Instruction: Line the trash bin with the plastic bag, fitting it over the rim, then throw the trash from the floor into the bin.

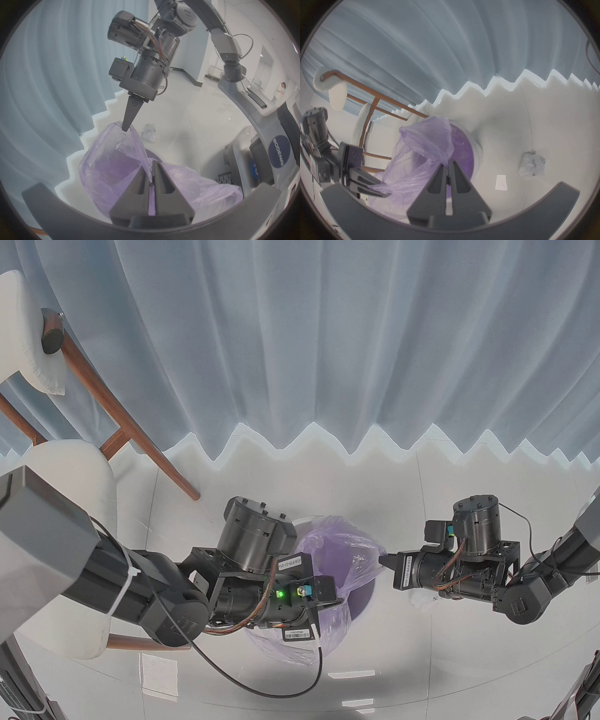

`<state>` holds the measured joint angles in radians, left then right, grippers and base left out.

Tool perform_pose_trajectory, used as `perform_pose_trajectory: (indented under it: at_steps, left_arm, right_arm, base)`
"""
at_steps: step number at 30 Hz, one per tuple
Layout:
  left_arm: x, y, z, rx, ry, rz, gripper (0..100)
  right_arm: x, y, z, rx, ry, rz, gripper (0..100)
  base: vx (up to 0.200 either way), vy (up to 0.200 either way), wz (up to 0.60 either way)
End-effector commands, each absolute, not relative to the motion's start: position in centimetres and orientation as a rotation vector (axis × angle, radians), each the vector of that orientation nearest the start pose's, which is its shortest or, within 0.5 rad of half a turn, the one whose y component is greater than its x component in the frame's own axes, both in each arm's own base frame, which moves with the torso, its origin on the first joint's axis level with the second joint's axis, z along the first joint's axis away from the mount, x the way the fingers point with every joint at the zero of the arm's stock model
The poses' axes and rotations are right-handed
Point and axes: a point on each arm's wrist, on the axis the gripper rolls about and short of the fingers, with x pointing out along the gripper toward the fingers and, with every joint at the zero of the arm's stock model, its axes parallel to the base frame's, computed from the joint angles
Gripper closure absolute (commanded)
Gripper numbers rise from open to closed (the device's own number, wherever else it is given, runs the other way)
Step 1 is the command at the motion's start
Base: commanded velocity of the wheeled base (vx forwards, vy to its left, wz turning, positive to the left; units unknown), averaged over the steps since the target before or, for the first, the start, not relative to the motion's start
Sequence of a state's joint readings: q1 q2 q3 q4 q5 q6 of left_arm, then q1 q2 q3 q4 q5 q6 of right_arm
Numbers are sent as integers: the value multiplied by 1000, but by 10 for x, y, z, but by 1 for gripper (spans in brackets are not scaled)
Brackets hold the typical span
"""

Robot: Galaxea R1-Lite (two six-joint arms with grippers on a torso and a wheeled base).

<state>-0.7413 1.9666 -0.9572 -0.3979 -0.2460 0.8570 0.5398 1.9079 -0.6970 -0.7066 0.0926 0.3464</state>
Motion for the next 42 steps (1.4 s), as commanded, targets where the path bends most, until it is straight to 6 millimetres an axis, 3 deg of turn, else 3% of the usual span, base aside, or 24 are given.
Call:
perform_pose_trajectory:
  at_steps: [1,2,3,6,11,14,20,23,25,26,31,32,39,42]
  left_arm:
    - [256,-256,99,907,183,-1176,100]
    - [253,-256,99,912,191,-1171,100]
    - [250,-258,98,908,197,-1175,0]
    - [239,-260,97,839,245,-1182,0]
    - [202,-251,122,584,375,-1055,0]
    - [196,-245,141,396,421,-971,0]
    - [211,-216,160,133,482,-795,0]
    - [219,-190,158,67,555,-701,0]
    - [220,-186,157,62,570,-688,0]
    - [220,-174,151,7,660,-631,0]
    - [218,-171,145,-114,752,-573,0]
    - [222,-176,140,-239,814,-556,0]
    - [227,-189,127,-235,863,-629,0]
    - [247,-199,118,-249,806,-638,0]
  right_arm:
    - [282,156,102,230,575,490,100]
    - [283,153,103,233,571,482,100]
    - [283,152,103,235,568,482,100]
    - [281,150,104,236,568,488,100]
    - [275,143,102,240,572,508,100]
    - [269,138,99,249,569,546,100]
    - [262,129,88,252,555,543,100]
    - [262,127,89,256,546,542,100]
    - [263,128,89,256,544,542,100]
    - [263,128,91,257,535,544,100]
    - [263,128,91,257,537,545,100]
    - [265,130,95,260,516,551,100]
    - [265,131,97,261,488,557,100]
    - [265,131,100,263,474,562,100]
  base:
    - [0,0,0]
    - [0,0,0]
    - [0,0,0]
    - [0,0,0]
    - [0,0,0]
    - [0,0,0]
    - [0,0,0]
    - [0,0,0]
    - [0,0,0]
    - [0,0,0]
    - [0,0,0]
    - [0,0,0]
    - [0,0,0]
    - [0,0,0]
